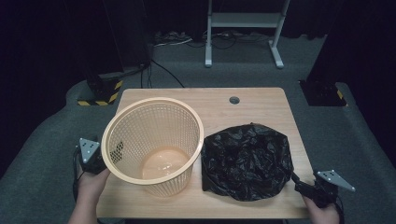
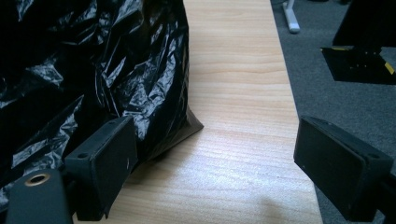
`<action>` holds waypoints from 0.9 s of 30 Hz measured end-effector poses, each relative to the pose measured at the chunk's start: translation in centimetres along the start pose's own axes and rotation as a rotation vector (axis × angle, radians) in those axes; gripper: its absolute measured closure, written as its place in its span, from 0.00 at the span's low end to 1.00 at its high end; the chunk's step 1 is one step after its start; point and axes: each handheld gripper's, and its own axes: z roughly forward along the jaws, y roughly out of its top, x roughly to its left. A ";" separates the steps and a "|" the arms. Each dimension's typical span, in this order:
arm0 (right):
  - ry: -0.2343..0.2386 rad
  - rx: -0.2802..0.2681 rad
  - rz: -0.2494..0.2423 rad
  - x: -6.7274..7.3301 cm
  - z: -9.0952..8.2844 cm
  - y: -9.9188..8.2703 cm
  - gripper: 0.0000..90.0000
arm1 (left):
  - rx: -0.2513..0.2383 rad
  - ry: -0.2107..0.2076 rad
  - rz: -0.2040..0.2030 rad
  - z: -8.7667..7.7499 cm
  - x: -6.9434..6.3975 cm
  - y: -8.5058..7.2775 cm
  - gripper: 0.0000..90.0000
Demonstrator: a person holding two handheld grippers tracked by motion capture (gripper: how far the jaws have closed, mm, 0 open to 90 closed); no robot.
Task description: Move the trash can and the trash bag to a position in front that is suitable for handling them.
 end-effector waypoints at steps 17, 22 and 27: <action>0.000 -0.004 0.013 -0.1 0.0 0.0 0.15 | -0.075 -0.183 0.051 0.4 -3.9 0.6 0.09; -0.001 -0.005 0.018 -0.2 0.0 0.0 0.15 | -0.086 -0.216 0.059 0.4 -5.3 0.8 0.09; 0.000 -0.005 0.025 -0.3 -0.1 0.0 0.15 | -0.095 -0.229 0.068 0.6 -6.6 1.0 0.09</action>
